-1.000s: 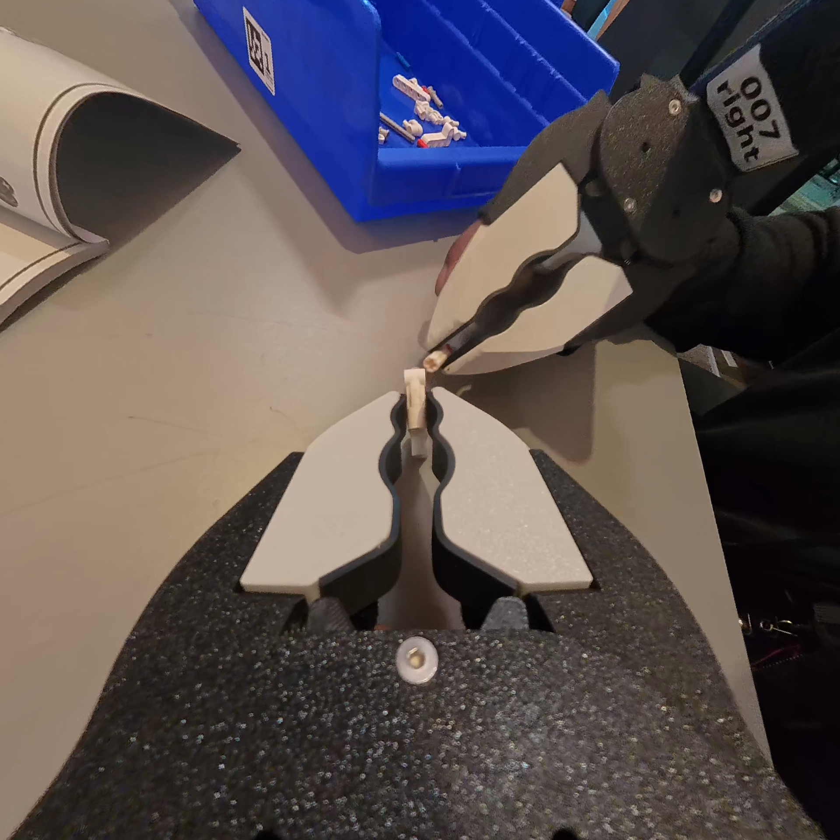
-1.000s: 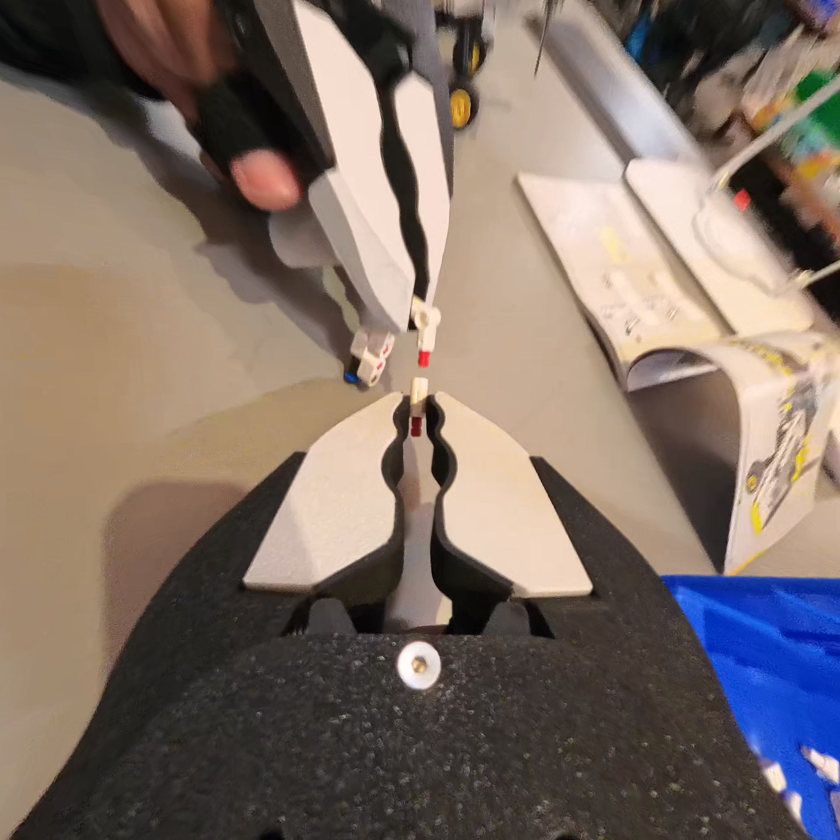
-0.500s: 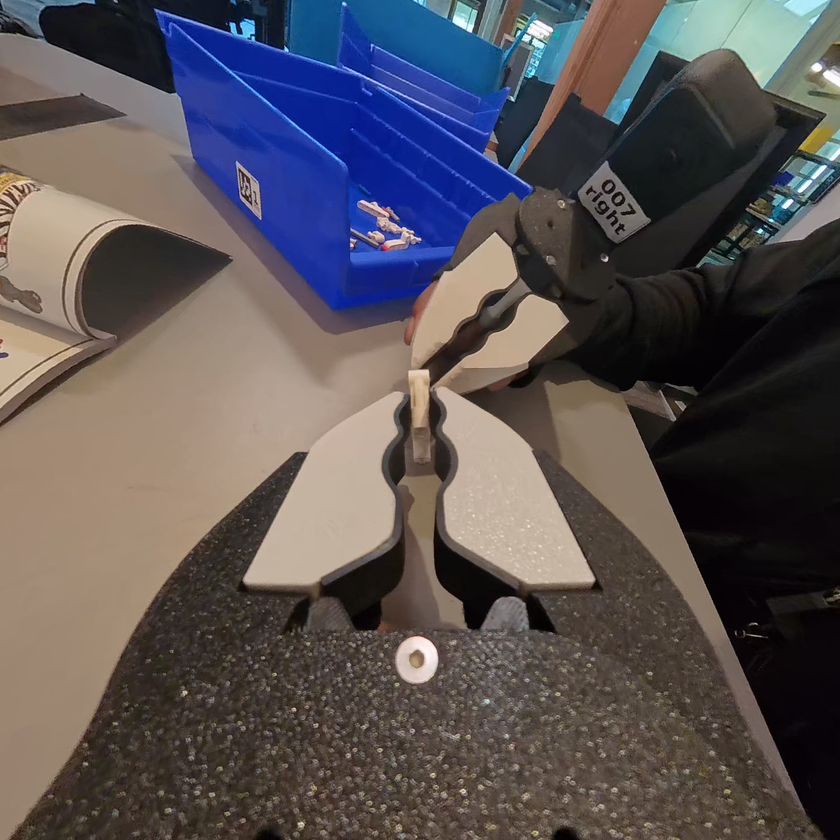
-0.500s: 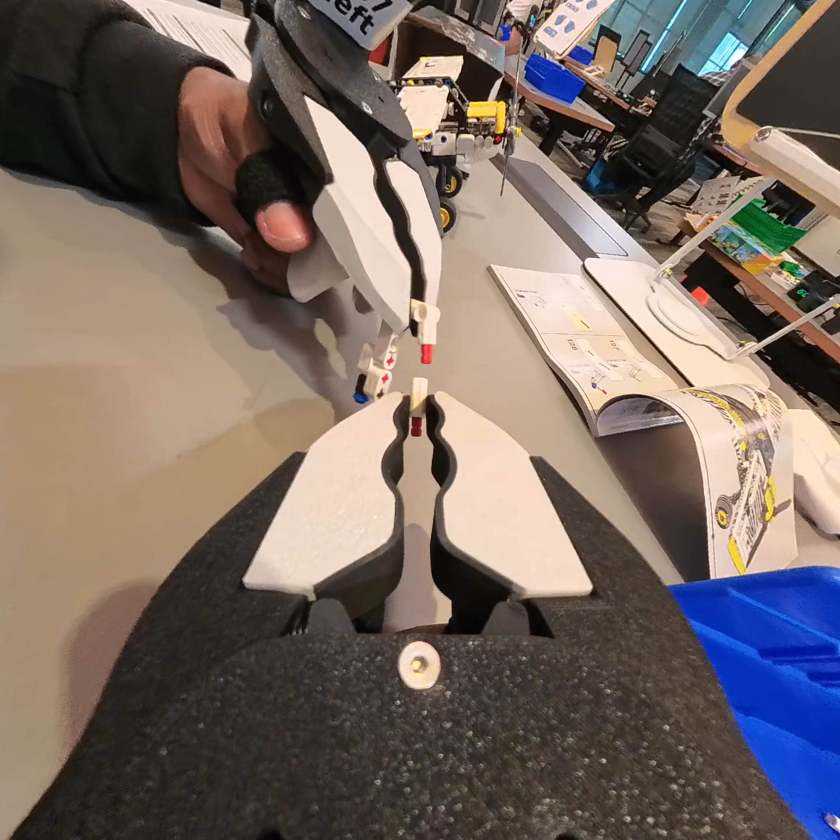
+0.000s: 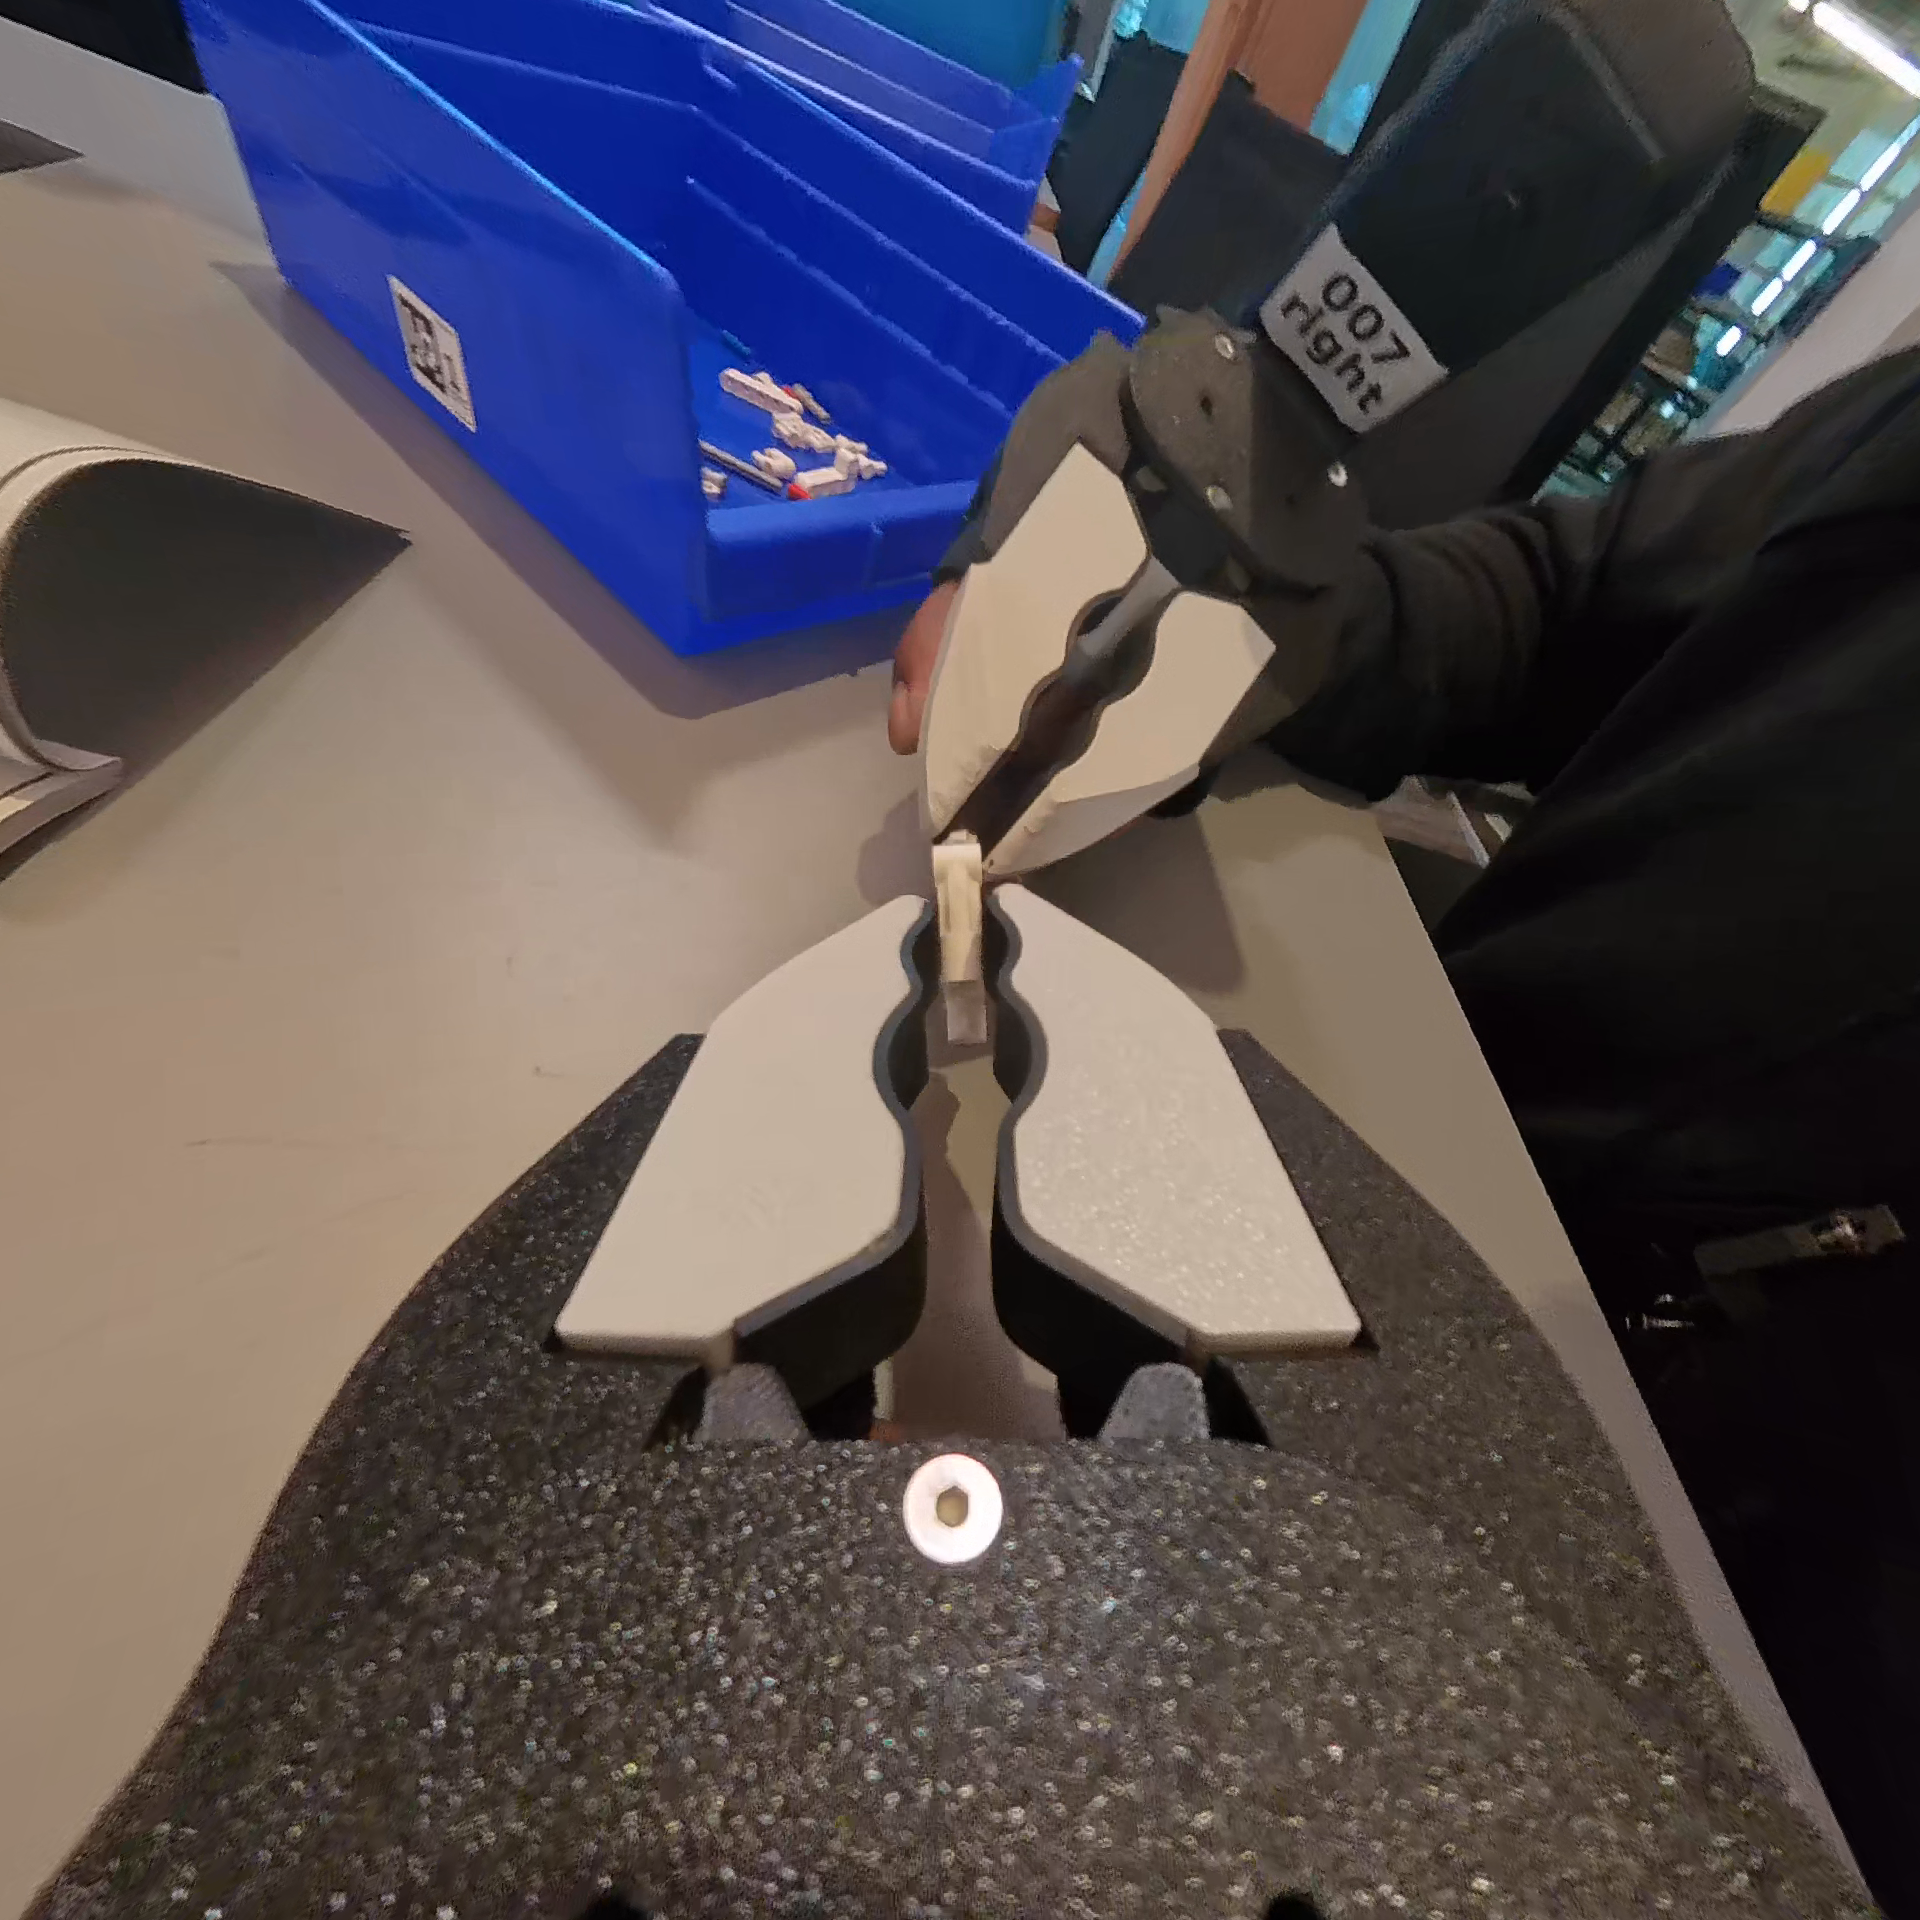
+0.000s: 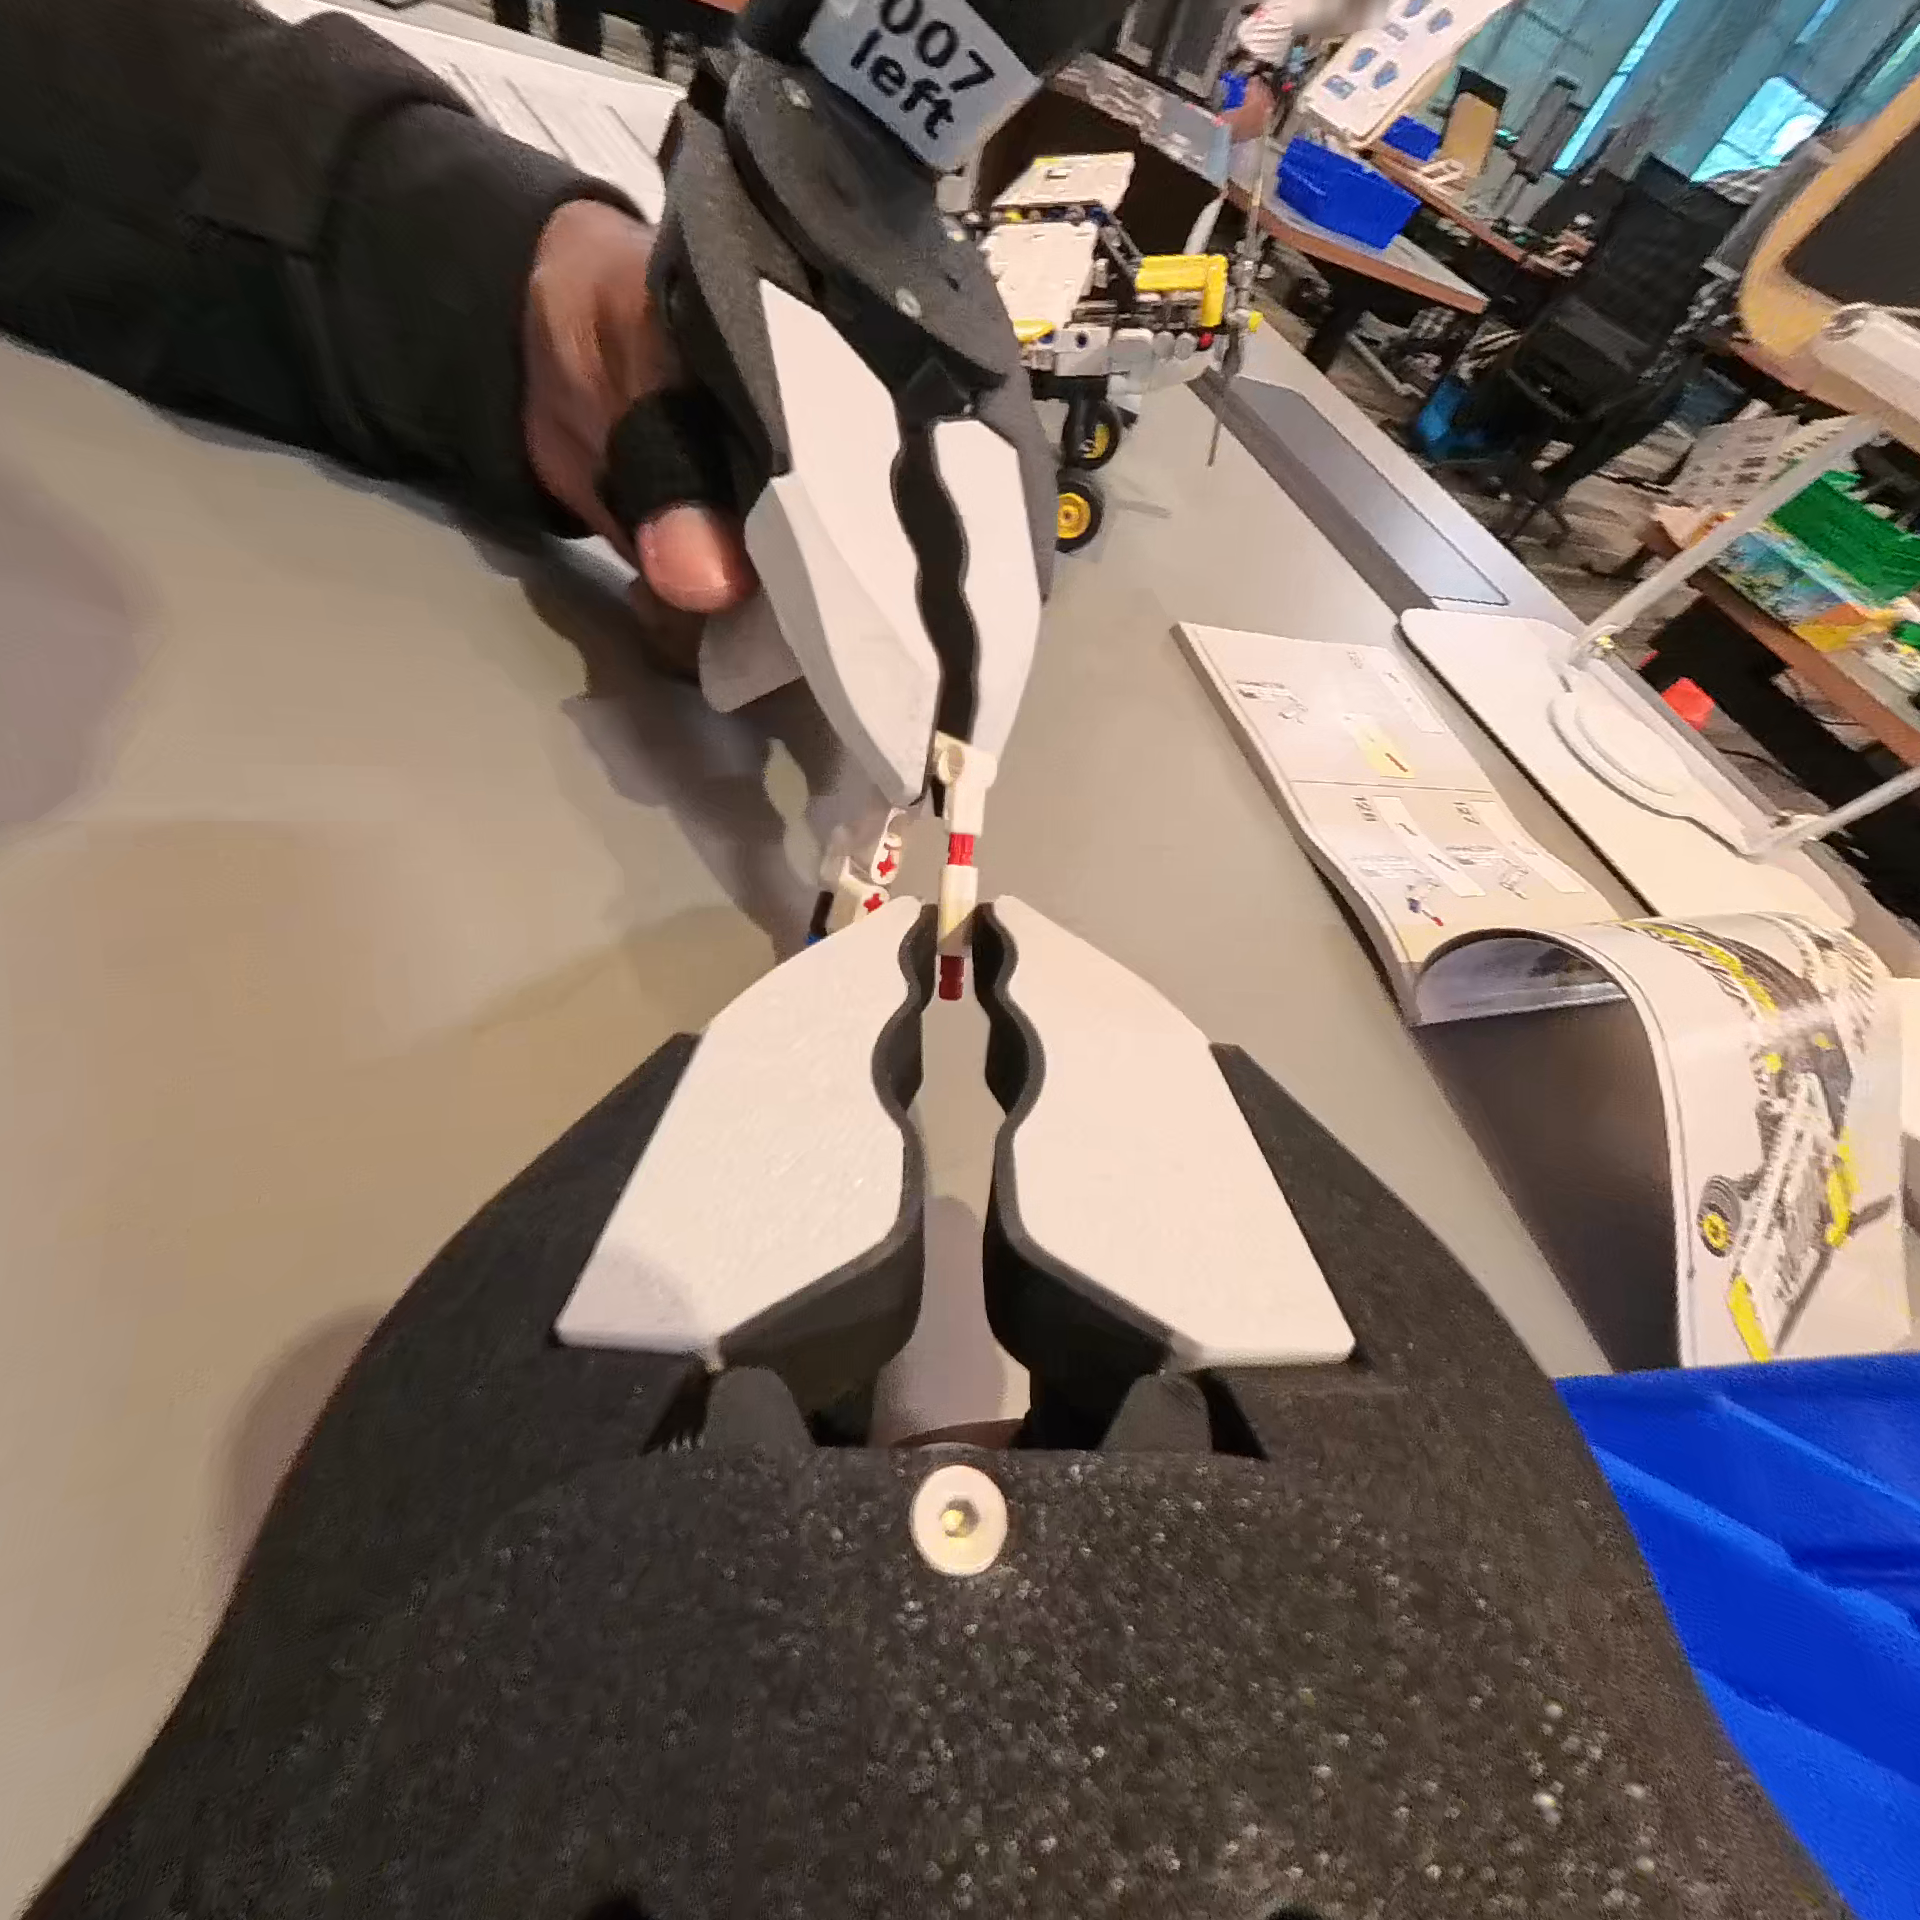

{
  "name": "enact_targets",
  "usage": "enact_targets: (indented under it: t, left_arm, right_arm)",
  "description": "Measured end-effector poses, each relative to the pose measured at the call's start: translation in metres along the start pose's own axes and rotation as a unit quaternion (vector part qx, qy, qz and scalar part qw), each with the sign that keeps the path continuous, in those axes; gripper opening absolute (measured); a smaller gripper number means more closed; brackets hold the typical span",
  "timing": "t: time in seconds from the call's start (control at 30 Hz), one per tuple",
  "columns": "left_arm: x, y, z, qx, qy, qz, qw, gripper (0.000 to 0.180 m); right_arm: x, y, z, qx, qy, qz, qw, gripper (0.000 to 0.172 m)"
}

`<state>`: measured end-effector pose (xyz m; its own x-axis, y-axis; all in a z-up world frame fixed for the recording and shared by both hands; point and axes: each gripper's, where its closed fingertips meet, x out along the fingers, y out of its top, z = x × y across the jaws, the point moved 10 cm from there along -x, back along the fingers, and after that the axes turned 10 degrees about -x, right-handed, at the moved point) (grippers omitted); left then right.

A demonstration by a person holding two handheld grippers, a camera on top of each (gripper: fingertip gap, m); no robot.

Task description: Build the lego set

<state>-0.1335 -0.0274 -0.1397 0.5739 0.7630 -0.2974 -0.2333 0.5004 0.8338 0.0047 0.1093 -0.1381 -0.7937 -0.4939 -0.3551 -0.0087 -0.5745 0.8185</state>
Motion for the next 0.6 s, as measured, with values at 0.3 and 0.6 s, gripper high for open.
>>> enact_targets:
  t: [0.3,0.6]
  left_arm:
    - [0.0065,-0.0024,0.0036,0.007,0.014,-0.029,0.999,0.007]
    - [0.0104,-0.0021,0.0038,0.019,0.037,-0.027,0.999,0.009]
  right_arm:
    - [-0.0006,0.0035,-0.0028,-0.007,0.007,-0.023,1.000,0.005]
    - [-0.0011,0.0018,-0.0005,-0.004,0.002,-0.038,0.999,0.006]
